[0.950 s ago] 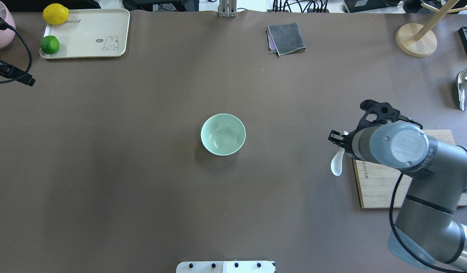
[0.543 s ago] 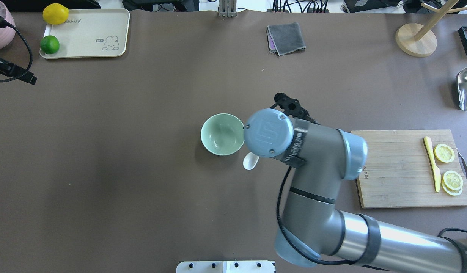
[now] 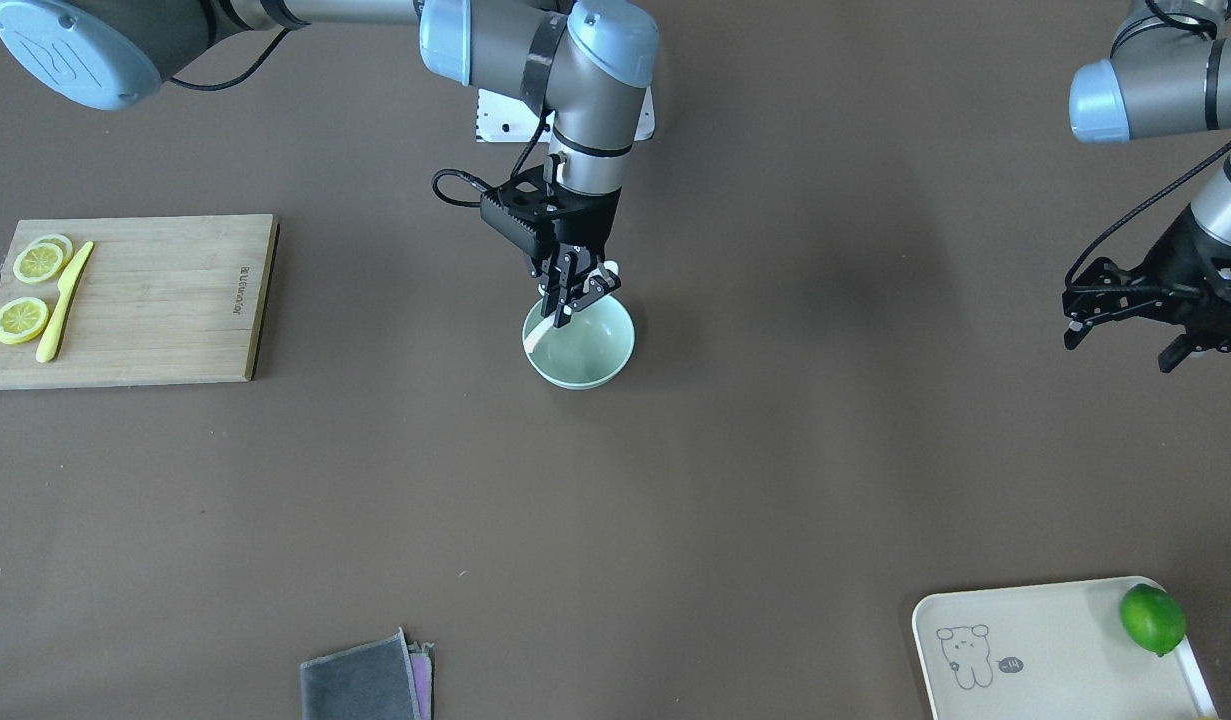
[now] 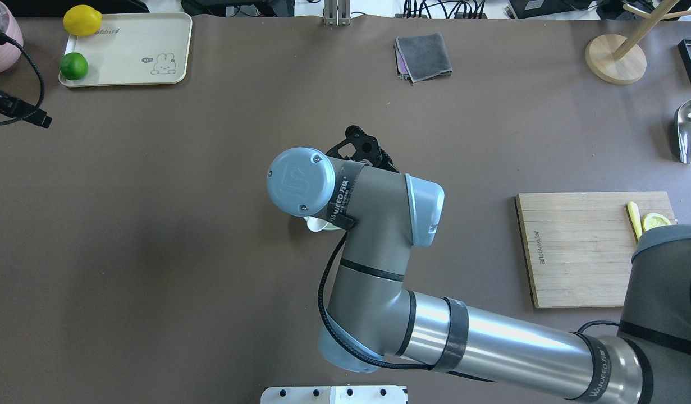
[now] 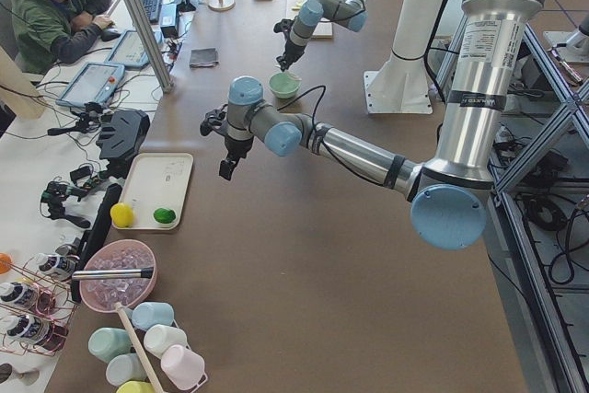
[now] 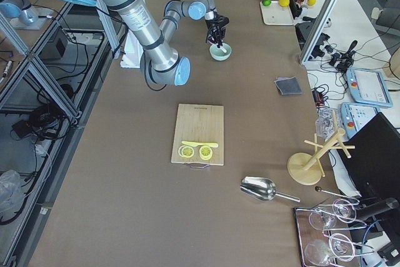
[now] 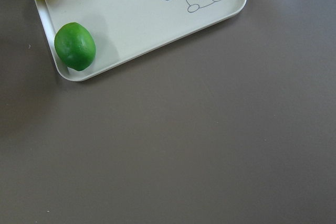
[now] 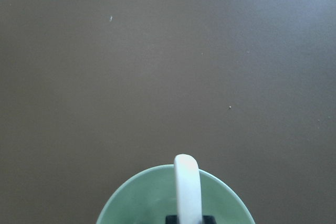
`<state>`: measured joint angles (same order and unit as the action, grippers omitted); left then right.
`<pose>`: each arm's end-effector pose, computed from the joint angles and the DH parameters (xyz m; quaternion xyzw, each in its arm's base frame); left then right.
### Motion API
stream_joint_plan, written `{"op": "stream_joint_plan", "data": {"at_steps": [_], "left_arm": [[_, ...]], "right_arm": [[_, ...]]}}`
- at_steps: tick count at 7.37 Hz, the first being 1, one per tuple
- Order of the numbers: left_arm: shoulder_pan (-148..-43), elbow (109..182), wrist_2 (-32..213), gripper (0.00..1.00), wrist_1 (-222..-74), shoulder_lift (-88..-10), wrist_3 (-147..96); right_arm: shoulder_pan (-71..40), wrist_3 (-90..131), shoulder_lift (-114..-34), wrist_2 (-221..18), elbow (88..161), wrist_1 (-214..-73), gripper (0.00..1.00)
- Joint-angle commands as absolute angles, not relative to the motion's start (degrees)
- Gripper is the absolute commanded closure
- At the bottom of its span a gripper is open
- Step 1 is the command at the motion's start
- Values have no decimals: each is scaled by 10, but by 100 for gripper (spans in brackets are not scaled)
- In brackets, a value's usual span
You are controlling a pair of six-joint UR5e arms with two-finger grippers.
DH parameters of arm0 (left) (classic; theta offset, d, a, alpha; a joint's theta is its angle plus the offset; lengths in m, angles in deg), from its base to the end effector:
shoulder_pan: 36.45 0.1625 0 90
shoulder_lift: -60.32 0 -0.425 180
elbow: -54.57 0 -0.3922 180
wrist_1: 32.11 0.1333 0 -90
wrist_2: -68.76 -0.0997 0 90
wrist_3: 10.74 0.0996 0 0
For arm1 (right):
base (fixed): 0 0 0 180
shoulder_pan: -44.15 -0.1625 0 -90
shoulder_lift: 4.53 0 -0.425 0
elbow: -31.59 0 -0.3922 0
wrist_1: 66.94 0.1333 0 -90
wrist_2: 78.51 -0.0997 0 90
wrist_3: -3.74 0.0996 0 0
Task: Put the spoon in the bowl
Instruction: 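Lift the white spoon with the right gripper and carry it over the bowl, then lower the spoon into the bowl and open the right gripper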
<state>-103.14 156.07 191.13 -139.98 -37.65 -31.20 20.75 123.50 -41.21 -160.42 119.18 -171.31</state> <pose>0.1477 -0.5450 0.4591 0.1868 0.3596 0.1118 0.9073 -0.6087 -0.4239 0.1318 0.0495 -0.3159 0.4436 0.8372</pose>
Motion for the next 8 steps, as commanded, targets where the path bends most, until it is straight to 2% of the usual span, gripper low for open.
{"op": "stream_joint_plan", "data": {"at_steps": [1,3,4,6,8], "left_arm": [[-1031,1560,1912,1,-1422,-366,-326],[-1032,1563,1912,1,-1423,-359,-326],[-1032,1563,1912,1,-1423,-356,-325],[-1032,1559,1913,1,-1457,-336,-320],[-1035,1566,1919,1,-1459,-326,-317]], "right_arm": [[207,1200,-409,-1580,1188,-1713,0],[203,1144,-427,-1587,1231,-1714,0],[199,1080,-476,-1603,1300,-1716,0],[135,860,-649,-1704,1471,-1713,0],[48,701,-729,-1768,1500,-1711,0]]}}
